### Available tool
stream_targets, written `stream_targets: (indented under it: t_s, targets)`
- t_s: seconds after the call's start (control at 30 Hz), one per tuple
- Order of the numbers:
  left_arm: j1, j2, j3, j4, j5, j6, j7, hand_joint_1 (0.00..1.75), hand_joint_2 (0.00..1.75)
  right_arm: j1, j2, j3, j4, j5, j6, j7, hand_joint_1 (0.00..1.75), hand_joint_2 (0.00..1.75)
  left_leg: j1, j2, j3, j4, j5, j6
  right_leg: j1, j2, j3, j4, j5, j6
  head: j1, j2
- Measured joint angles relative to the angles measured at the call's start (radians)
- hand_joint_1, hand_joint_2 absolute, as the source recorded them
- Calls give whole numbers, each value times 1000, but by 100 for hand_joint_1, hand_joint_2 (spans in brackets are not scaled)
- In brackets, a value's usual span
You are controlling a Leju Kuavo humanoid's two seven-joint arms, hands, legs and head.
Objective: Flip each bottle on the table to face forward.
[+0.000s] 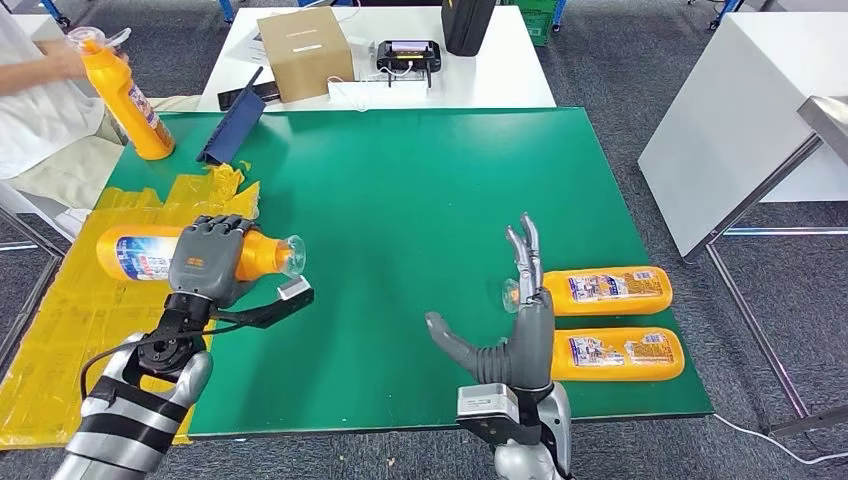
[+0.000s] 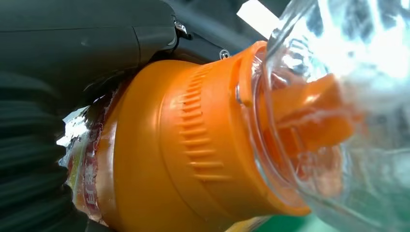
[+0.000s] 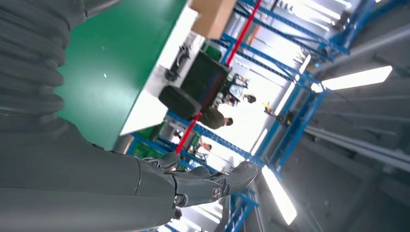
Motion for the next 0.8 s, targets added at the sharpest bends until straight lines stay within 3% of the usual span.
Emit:
stream_targets:
  t_s: [0.07,0.17,0.47,0.8]
  targets:
    - [-58,29,-55,99,-5,-29,66,175,175,-1,-1,-10,-17,-5,-1,0,0,175,0,0,0,0,0,0,0,0,0,0,1,-1,0,0]
    - [-128,47,-105,253,-8,-62,88,175,175,-2,-2,-16,-34,-12,-1,-5,0,175,0,0,0,0,0,0,0,0,0,0,1,-1,0,0]
    - [-246,3,-94,624,25,-82,101,175,175,-21,-4,-10,-59,-24,0,-20,0,175,0,0,-1,0,0,0,0,0,0,0,1,-1,0,0]
    - [-311,-36,-48,779,42,-66,104,175,175,-36,-4,1,-59,-26,1,-20,0,175,0,0,1,0,0,0,0,0,2,0,1,-1,0,0]
